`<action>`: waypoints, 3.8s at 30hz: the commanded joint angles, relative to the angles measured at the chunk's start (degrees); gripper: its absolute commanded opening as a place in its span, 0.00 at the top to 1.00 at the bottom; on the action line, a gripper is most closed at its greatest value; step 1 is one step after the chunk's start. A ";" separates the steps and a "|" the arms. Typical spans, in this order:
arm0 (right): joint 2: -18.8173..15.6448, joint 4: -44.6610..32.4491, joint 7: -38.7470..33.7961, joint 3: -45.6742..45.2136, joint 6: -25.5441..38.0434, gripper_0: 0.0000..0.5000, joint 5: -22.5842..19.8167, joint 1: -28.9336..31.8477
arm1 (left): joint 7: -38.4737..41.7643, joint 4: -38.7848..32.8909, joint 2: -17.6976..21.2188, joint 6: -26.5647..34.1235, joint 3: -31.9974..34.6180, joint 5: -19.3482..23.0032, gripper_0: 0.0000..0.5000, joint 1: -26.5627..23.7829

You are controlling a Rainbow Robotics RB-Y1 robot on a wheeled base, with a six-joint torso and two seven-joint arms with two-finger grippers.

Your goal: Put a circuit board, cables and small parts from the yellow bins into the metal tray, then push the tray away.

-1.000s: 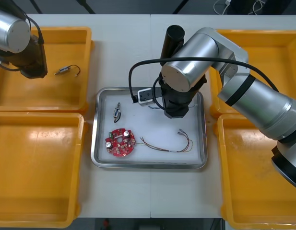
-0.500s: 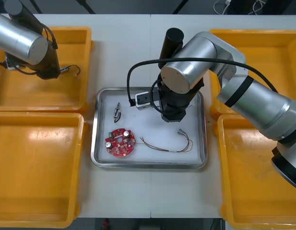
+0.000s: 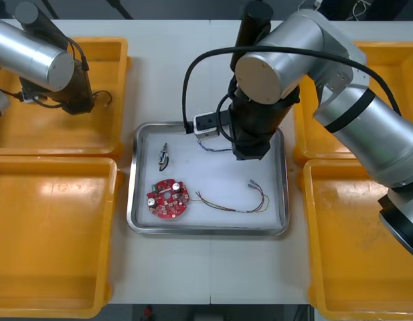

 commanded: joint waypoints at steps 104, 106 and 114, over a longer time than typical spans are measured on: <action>-29.92 -40.51 -76.54 -47.05 7.07 0.00 -9.59 47.85 | -63.17 -39.33 2.85 40.60 6.78 11.08 1.00 -3.80; -29.92 -40.51 -76.54 -47.05 7.07 0.00 -9.59 47.85 | -63.34 -40.03 0.21 41.03 6.78 10.20 1.00 -3.80; -29.92 -40.51 -76.54 -47.05 7.07 0.00 -9.59 47.85 | -64.66 -41.35 -8.93 42.53 6.69 5.63 1.00 -3.36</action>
